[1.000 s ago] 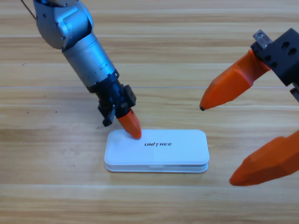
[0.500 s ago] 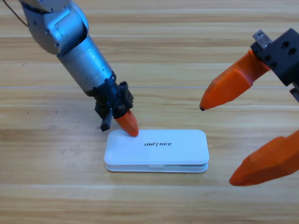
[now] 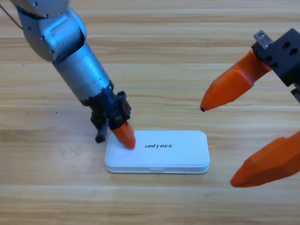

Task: Clean up eraser and pencils

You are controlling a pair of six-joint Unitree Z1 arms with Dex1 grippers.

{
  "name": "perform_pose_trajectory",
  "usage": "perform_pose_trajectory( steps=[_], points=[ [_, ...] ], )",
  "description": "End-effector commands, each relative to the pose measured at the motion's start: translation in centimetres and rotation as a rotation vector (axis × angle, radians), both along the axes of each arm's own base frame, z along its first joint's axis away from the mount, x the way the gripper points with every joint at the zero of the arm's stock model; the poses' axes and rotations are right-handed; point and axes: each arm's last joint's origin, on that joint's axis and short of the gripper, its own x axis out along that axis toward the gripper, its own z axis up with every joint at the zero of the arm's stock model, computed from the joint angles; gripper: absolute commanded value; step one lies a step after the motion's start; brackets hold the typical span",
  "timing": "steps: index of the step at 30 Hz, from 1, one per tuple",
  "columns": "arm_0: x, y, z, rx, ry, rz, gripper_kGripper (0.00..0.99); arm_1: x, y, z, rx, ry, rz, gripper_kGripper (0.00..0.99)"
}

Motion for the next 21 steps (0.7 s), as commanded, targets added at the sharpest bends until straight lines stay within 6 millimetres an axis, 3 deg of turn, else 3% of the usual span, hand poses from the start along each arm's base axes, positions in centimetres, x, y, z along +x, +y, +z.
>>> perform_pose_trajectory(
  steps=[1, 16, 18, 21],
  points=[
    [-1.7, -1.2, -2.8, 0.057, 0.074, -0.049, 0.000, -0.7, 0.4, -0.5, 0.007, 0.005, 0.030, 0.989],
    [-2.2, -1.2, -5.4, 0.085, 0.086, -0.059, 0.000, -0.7, 0.4, -0.6, 0.006, 0.006, 0.030, 0.989],
    [-2.2, -1.2, -4.8, 0.080, 0.073, -0.055, 0.000, -0.7, 0.4, -0.6, 0.006, 0.006, 0.030, 0.989],
    [-2.4, -0.9, -2.2, 0.075, 0.036, -0.038, 0.000, -0.7, 0.4, -0.6, 0.006, 0.006, 0.030, 0.989]
  ],
)
